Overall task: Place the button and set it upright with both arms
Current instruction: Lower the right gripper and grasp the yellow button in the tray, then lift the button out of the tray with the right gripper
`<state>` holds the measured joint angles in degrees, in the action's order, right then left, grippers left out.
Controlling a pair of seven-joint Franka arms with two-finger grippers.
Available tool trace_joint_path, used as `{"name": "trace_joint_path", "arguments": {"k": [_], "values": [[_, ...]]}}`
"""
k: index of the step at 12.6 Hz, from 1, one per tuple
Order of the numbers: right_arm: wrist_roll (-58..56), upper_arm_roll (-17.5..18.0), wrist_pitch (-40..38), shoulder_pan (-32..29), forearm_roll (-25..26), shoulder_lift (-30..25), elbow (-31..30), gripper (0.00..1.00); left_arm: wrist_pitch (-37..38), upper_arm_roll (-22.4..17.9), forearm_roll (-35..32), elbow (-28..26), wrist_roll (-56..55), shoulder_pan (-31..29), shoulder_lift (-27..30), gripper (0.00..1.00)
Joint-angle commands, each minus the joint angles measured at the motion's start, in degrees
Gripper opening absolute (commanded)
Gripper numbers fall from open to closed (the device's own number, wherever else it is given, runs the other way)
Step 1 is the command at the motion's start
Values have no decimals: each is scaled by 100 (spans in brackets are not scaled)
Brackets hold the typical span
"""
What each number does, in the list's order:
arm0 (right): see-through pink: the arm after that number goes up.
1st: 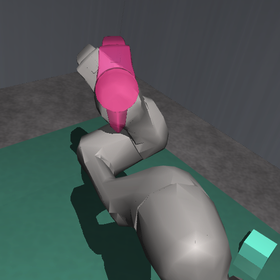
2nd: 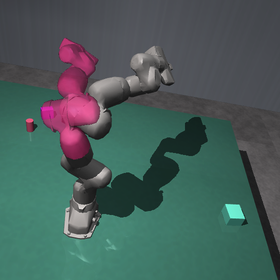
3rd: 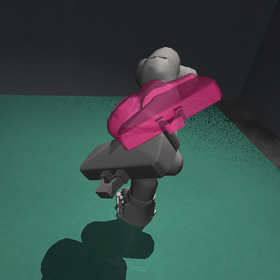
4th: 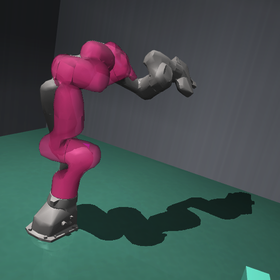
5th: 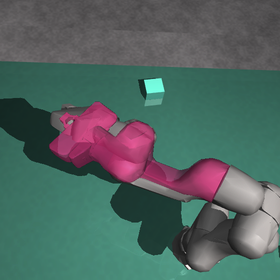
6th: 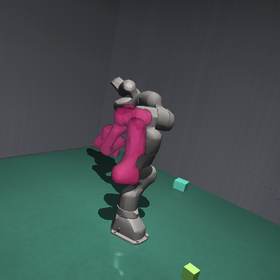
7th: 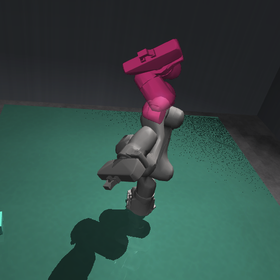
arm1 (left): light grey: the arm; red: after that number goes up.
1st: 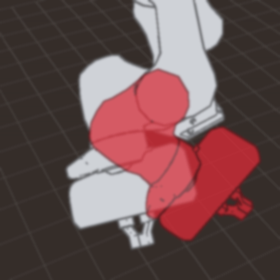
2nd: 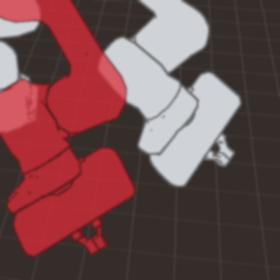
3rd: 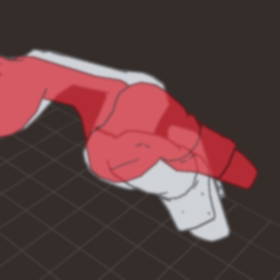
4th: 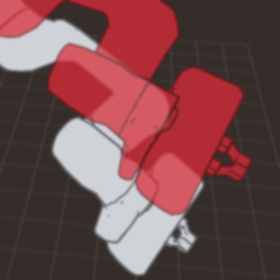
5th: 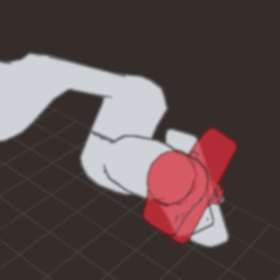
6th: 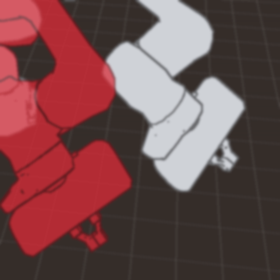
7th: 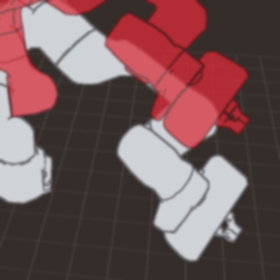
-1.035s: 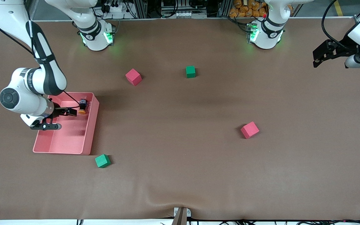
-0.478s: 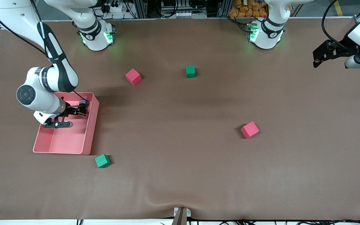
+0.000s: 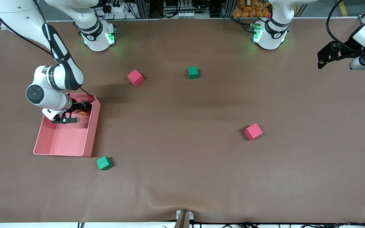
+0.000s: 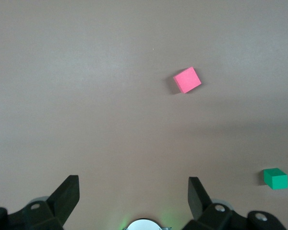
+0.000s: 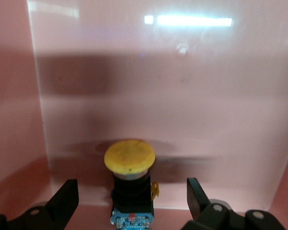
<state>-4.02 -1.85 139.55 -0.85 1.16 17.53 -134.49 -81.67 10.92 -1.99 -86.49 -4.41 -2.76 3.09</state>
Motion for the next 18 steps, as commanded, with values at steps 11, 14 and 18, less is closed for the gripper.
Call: {"name": "trace_joint_path", "arguments": {"k": [11,14,18], "values": [[-72,-26,556,23,-37,-476,19,2,37,-19,-12,-78,54,-93,95,100],[-318,-35,-529,-12,-19,-751,842,1,46,-11,-3,-131,63,-251,139,100],[-310,-26,-1771,41,25,-681,2152,1,11,-11,-12,-166,63,-260,104,100]]}}
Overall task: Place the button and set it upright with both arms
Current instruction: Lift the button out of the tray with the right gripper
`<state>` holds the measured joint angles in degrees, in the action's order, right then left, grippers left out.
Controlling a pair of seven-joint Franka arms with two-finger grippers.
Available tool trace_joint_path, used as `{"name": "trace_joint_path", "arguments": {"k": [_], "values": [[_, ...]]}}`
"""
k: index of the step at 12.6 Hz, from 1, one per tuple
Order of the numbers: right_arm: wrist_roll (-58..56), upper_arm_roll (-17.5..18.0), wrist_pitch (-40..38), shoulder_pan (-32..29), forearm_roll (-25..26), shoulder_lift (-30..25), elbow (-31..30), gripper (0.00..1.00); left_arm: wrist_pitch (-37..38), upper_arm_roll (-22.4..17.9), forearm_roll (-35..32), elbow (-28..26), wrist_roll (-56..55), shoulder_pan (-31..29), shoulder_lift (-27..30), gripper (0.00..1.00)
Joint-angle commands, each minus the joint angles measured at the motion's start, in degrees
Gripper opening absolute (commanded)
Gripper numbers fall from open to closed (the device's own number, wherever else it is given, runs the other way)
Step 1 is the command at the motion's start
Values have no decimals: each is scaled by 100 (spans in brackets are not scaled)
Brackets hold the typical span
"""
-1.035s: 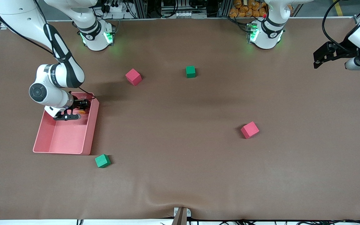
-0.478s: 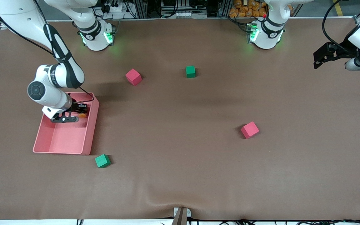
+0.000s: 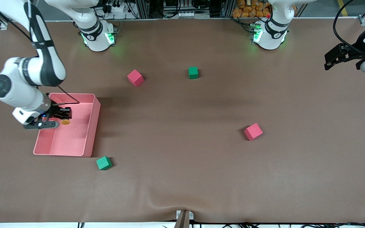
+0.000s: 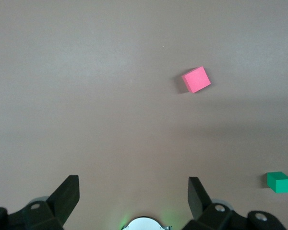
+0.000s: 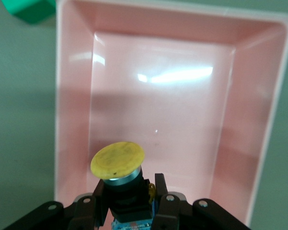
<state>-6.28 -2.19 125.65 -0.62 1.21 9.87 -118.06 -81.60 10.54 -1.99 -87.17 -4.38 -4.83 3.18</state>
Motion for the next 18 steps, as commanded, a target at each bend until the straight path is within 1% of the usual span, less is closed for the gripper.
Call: {"name": "trace_joint_path", "arguments": {"k": [1,3,5,6,8,9,10,11,12,14,16,18], "values": [[-101,17,-575,36,20,94,765,1,-5,27,-4,-124,60,-54,69,100],[-163,52,-796,158,-50,251,1345,1,-84,27,-3,-203,60,-54,43,100],[-32,70,-998,780,-59,497,1872,1,-137,27,-12,-212,60,-45,16,100],[308,78,-1033,1087,-59,637,2023,1,-163,27,-12,-247,68,-45,-27,100],[1282,78,-1016,1833,-59,814,2086,1,-181,27,-12,-274,69,-45,-80,100],[1705,78,-999,2212,-59,1015,2199,1,-181,27,-12,-283,69,-36,-107,100],[2127,78,-1007,2633,-85,1304,2461,0,-198,45,-12,-318,69,-36,-142,100],[2809,78,-1025,3072,-190,1681,2838,0,-225,45,-12,-362,69,-36,-151,100],[3469,78,-1025,3364,-295,2050,3137,0,-277,53,-12,-432,69,-36,-160,100],[4176,87,-973,3856,-515,2561,3508,0,-409,80,-12,-607,69,-27,-160,100],[4572,87,-929,4261,-927,2887,3772,0,-611,89,-12,-800,69,-1,-160,100],[5308,87,-597,4665,-973,3177,3957,0,-830,97,-3,-1003,60,25,-160,100]]}}
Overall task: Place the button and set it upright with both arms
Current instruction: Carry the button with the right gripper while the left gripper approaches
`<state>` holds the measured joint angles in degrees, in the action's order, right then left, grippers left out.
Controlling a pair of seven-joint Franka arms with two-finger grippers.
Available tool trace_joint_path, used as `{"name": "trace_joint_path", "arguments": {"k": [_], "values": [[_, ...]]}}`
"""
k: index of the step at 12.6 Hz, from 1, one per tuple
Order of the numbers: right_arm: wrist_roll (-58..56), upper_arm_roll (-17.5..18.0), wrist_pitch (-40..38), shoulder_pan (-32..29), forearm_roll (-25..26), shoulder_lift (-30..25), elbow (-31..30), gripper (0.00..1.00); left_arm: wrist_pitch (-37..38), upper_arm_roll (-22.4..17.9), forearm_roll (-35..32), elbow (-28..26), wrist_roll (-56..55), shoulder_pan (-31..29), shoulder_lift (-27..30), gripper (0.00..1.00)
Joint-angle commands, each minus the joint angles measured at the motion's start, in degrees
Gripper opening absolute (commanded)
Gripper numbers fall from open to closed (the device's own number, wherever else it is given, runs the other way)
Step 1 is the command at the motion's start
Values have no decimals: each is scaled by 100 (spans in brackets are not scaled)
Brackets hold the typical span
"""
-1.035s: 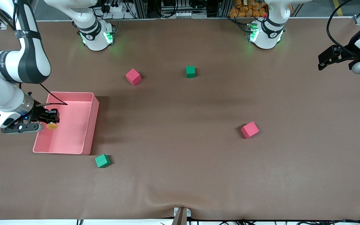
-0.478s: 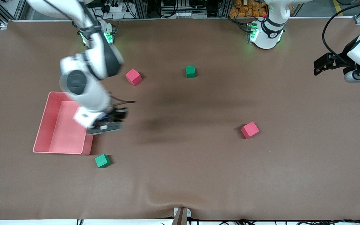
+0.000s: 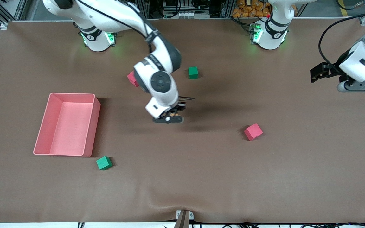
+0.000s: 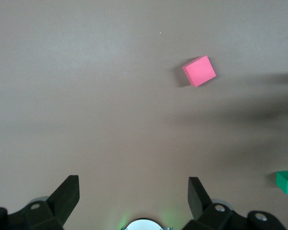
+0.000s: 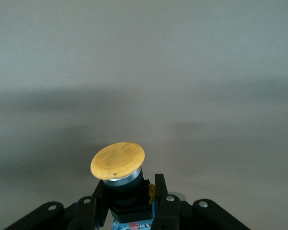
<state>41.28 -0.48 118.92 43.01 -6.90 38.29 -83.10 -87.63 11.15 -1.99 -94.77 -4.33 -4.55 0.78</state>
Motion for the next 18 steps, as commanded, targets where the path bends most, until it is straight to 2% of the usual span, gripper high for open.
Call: {"name": "trace_joint_path", "arguments": {"k": [1,6,7,8,9,11,14,17,18], "values": [[818,-84,218,469,-154,476,479,0,-315,37,-3,-330,64,15,71,100],[1346,-101,527,778,-127,1505,1410,2,-395,238,-3,-375,37,68,-131,100],[1374,-110,527,848,-101,1567,1402,24,-421,282,-3,-375,20,68,-175,100],[1365,-128,509,884,56,1576,1376,88,-430,352,-3,-375,-15,68,-245,100],[1365,-119,466,936,423,1542,1376,100,-483,423,-3,-375,-50,68,-298,100],[1357,-119,265,858,532,1332,1376,100,-536,555,-3,-366,-68,77,-482,100],[1269,-137,-525,578,567,797,1341,100,-571,748,5,-331,-77,94,-772,100],[367,-206,-1579,226,593,111,1210,100,-624,950,5,-296,-86,190,-1132,100],[15,-233,-1757,86,602,-204,1000,100,-624,977,5,-192,-164,356,-1316,100]]}}
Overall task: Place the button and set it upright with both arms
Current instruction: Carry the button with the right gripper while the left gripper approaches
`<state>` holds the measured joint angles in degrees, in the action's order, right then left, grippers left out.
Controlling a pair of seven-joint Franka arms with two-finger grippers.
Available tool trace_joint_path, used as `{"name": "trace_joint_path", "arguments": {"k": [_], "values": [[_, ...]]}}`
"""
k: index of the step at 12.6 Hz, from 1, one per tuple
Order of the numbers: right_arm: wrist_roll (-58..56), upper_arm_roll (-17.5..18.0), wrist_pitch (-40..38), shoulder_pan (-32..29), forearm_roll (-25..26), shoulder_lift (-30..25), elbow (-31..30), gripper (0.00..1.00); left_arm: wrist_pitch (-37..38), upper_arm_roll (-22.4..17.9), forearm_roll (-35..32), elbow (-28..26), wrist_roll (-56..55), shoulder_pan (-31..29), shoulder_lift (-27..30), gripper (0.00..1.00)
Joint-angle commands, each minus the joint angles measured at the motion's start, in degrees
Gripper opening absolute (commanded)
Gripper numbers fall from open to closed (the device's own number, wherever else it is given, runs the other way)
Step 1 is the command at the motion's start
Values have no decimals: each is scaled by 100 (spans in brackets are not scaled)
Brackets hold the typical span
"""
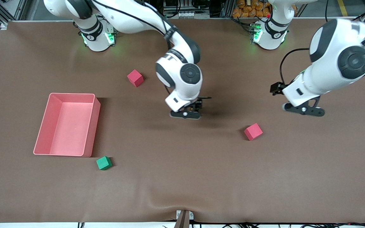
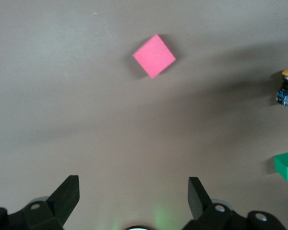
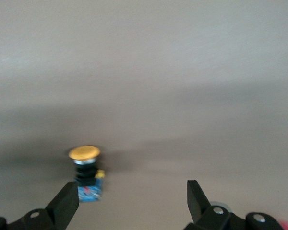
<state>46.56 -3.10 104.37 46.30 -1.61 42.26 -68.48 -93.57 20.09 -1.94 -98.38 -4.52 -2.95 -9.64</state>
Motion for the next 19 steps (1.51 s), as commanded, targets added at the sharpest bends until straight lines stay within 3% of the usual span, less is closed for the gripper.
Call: {"name": "trace_joint_path", "arguments": {"k": [1,4,8,13,16,19], "values": [[-830,29,-312,-410,73,-970,-812,100,-29,83,1,370,-363,433,-562,100],[-1823,29,-321,-963,73,-1920,-1753,100,-29,92,1,1082,-1302,1197,-1642,100],[-2667,29,-382,-1693,117,-2624,-2308,100,-370,92,0,2059,-2577,2112,-2919,100],[-3653,64,-409,-2756,319,-3336,-2802,100,-1829,-5,106,2069,-3712,2921,-3719,100],[-4039,475,-698,-3695,363,-3934,-2872,100,-1831,-31,54,1990,-3810,2940,-3791,100],[-5092,521,-997,-4391,363,-4339,-2846,100,-1778,-75,1,1840,-3775,2940,-3799,100]]}}
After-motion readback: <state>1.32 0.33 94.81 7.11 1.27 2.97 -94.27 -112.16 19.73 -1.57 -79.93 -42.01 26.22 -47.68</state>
